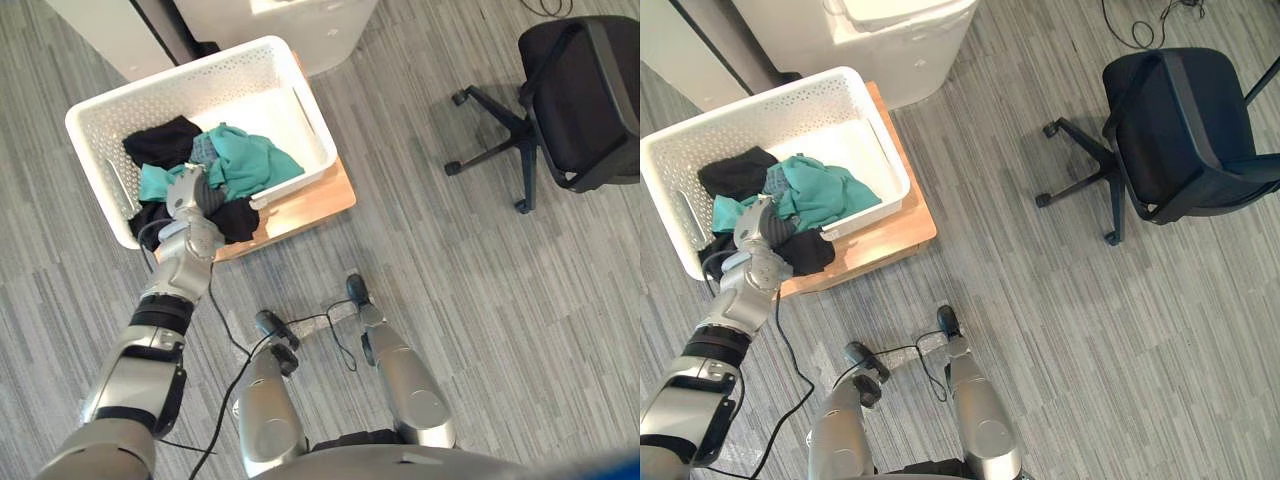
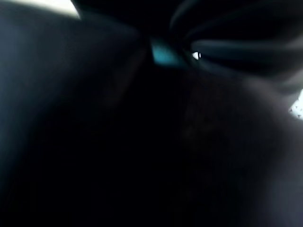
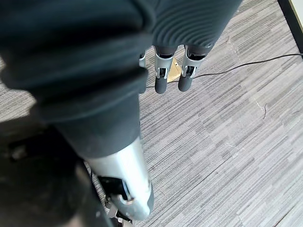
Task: Tidy the bed and pick cloth on bed and put in laundry
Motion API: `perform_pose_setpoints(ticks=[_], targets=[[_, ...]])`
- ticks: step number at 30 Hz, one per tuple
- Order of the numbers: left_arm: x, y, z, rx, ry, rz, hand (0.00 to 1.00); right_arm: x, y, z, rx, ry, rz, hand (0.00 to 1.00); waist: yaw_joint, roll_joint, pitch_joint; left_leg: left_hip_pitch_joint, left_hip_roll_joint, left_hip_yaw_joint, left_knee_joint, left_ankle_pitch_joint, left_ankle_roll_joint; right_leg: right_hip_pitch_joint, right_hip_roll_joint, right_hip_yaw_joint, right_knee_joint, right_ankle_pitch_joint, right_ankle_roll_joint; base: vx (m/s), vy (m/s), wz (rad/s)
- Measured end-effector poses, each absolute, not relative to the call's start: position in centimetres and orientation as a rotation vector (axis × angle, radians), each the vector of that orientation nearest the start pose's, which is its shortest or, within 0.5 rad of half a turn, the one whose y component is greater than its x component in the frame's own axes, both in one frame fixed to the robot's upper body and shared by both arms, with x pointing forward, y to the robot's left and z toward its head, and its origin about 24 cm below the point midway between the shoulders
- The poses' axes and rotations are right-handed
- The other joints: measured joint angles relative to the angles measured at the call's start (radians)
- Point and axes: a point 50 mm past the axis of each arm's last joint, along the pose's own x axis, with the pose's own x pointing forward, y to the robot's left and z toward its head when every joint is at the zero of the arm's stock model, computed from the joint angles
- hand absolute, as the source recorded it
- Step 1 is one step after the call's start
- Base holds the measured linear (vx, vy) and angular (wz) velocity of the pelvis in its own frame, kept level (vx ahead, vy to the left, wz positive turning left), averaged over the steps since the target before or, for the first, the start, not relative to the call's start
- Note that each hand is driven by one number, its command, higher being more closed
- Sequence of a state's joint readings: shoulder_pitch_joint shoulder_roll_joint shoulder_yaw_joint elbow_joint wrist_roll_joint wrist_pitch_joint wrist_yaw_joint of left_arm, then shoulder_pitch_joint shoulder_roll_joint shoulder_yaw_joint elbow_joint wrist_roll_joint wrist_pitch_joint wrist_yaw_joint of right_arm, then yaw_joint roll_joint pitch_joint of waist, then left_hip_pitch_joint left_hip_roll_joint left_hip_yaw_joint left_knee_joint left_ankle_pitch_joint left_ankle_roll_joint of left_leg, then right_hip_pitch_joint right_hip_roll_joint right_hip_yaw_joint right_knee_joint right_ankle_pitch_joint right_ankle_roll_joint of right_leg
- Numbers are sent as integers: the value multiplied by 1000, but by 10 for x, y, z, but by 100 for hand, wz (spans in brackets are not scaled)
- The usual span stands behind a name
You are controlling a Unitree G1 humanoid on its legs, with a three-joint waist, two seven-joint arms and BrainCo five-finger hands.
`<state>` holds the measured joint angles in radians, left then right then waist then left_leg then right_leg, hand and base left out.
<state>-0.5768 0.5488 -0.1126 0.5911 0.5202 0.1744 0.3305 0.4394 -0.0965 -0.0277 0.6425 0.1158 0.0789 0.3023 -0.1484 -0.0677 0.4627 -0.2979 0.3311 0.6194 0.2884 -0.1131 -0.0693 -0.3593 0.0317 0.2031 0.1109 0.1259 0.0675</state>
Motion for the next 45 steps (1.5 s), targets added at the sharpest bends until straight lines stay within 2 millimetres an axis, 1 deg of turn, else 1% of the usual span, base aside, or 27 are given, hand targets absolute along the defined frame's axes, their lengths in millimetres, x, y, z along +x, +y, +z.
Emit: perform_pose_setpoints(ticks=[1, 4, 5, 6, 9, 12, 13, 16, 19, 20, 23, 24, 26, 28, 30, 32, 33, 35, 36, 37, 38, 40, 41, 42, 43, 44, 45], targets=[[349, 274, 120, 1098, 8, 463, 0, 32, -185, -146, 224, 1111, 48, 0, 1, 0, 0, 0, 2, 3, 0, 0, 0, 3, 0, -2, -3, -3, -5, -42, -85, 15], [349, 282, 133, 1048, -16, 537, 0, 30, -185, -145, 221, 1104, 46, 0, 3, -1, -1, 3, 18, 15, 26, 1, -1, 41, -11, -36, -34, -44, -47, -13, -109, 22], [347, 289, 142, 1039, -35, 574, 0, 30, -186, -145, 217, 1102, 45, 0, 4, 1, -1, 3, 31, 31, 46, 1, -2, 53, -15, -48, -45, -66, -48, 0, -116, 20], [346, 293, 146, 1038, -40, 591, 0, 31, -187, -145, 212, 1100, 44, 0, 3, 5, -2, 3, 38, 37, 50, 1, -2, 54, -14, -54, -45, -66, -48, -5, -99, 17], [342, 309, 168, 1024, -82, 658, 0, 31, -191, -144, 199, 1098, 43, 0, 5, 8, -3, 24, 65, 81, 55, 19, -9, 72, -11, -71, -46, -67, -48, -2, -66, 13], [337, 324, 185, 997, -101, 717, 0, 29, -193, -145, 195, 1108, 41, 0, 18, 9, -11, 40, 67, 85, 63, 22, -8, 92, -15, -81, -45, -71, -41, 5, 1, 7], [336, 330, 193, 979, -117, 736, 0, 27, -193, -145, 197, 1119, 39, 0, 29, 10, -17, 39, 65, 85, 63, 22, -7, 93, -17, -81, -45, -71, -40, 8, 12, 4], [327, 347, 208, 904, -141, 786, 0, 24, -193, -147, 201, 1135, 40, 0, 35, 8, -31, 40, 63, 82, 58, 28, -3, 96, -17, -83, -45, -70, -38, 21, 0, 7], [321, 357, 219, 811, -198, 803, 0, 19, -192, -149, 212, 1158, 44, 0, 42, 2, -57, 83, 47, 80, 14, 50, -6, 133, -20, -86, -58, -63, -28, 49, -12, 7], [320, 358, 221, 783, -217, 797, 0, 16, -192, -151, 214, 1173, 42, 0, 42, 2, -79, 92, 38, 79, -4, 57, -8, 137, -21, -88, -61, -62, -28, 51, 0, 10], [316, 362, 230, 733, -272, 792, 0, 10, -192, -153, 222, 1197, 42, 0, 37, 1, -117, 134, 10, 71, -61, 80, -13, 170, -30, -97, -72, -63, -28, 58, 9, 13], [312, 368, 236, 703, -303, 801, 0, 7, -192, -154, 228, 1209, 46, 0, 30, 2, -136, 161, -10, 59, -99, 97, -15, 196, -36, -105, -81, -64, -25, 26, 21, 20], [305, 378, 246, 653, -344, 781, 0, 1, -193, -157, 232, 1241, 48, 0, 29, 2, -173, 207, -42, 52, -166, 127, -19, 230, -43, -110, -93, -69, -20, 24, 35, 22], [301, 386, 249, 576, -358, 771, 0, -4, -196, -158, 240, 1262, 26, 0, 31, 2, -200, 247, -72, 43, -220, 147, -23, 264, -53, -113, -103, -85, -22, 16, 43, 27], [297, 390, 246, 520, -363, 758, 0, -10, -200, -159, 240, 1278, 2, 0, 30, 11, -233, 283, -104, 25, -286, 185, -25, 288, -63, -138, -102, -105, -26, 9, 38, 36], [285, 404, 226, 466, -300, 747, 0, -14, -208, -159, 235, 1292, -32, 0, 29, 35, -276, 345, -139, 15, -393, 235, -20, 316, -68, -156, -92, -132, -30, 11, 47, 27], [282, 407, 219, 454, -278, 746, 0, -15, -210, -159, 233, 1295, -37, 0, 30, 38, -279, 354, -142, 8, -393, 237, -17, 328, -71, -163, -88, -139, -32, 15, 16, 26], [262, 423, 185, 396, -152, 749, 0, -20, -213, -159, 209, 1316, -37, 0, 38, 49, -316, 370, -151, -7, -394, 234, -15, 342, -76, -173, -67, -168, -32, 39, 0, 23], [256, 427, 175, 376, -119, 754, 0, -21, -214, -159, 204, 1321, -34, 0, 39, 51, -323, 371, -154, -13, -394, 233, -14, 346, -80, -180, -65, -172, -31, 50, 5, 28], [244, 431, 154, 345, -52, 753, 0, -20, -215, -159, 198, 1322, -33, 0, 44, 53, -330, 378, -159, -28, -394, 232, -13, 361, -86, -194, -63, -181, -28, 42, 6, 27], [239, 432, 142, 323, -17, 753, 0, -20, -215, -159, 194, 1322, -30, 0, 52, 54, -330, 386, -160, -31, -394, 230, -13, 371, -87, -197, -61, -184, -28, 39, 9, 28], [208, 433, 88, 262, 156, 755, 0, -23, -216, -158, 168, 1343, -4, 0, 76, 52, -365, 389, -167, -47, -394, 216, -16, 384, -96, -215, -60, -197, -29, 44, 9, 24], [200, 431, 74, 249, 202, 752, 0, -23, -216, -158, 163, 1345, 3, 0, 81, 55, -367, 389, -170, -54, -394, 214, -18, 389, -99, -220, -60, -199, -27, 51, 11, 33], [184, 424, 47, 217, 289, 738, 0, -24, -217, -158, 145, 1354, 21, 0, 92, 53, -376, 390, -174, -63, -394, 210, -16, 395, -104, -232, -59, -209, -21, 45, 12, 33], [169, 418, 26, 194, 358, 729, 0, -24, -218, -158, 131, 1359, 29, 0, 97, 49, -382, 393, -178, -73, -394, 207, -15, 404, -109, -243, -59, -215, -24, 41, 17, 32], [142, 407, -6, 158, 470, 720, 0, -25, -222, -158, 111, 1366, 24, 0, 107, 42, -393, 400, -184, -81, -394, 202, -16, 409, -114, -248, -57, -225, -27, 41, 15, 19], [131, 402, -18, 137, 512, 721, 0, -24, -225, -157, 101, 1366, 19, 0, 114, 40, -394, 405, -186, -82, -394, 198, -16, 414, -117, -249, -57, -228, -25, 51, 24, 11]])
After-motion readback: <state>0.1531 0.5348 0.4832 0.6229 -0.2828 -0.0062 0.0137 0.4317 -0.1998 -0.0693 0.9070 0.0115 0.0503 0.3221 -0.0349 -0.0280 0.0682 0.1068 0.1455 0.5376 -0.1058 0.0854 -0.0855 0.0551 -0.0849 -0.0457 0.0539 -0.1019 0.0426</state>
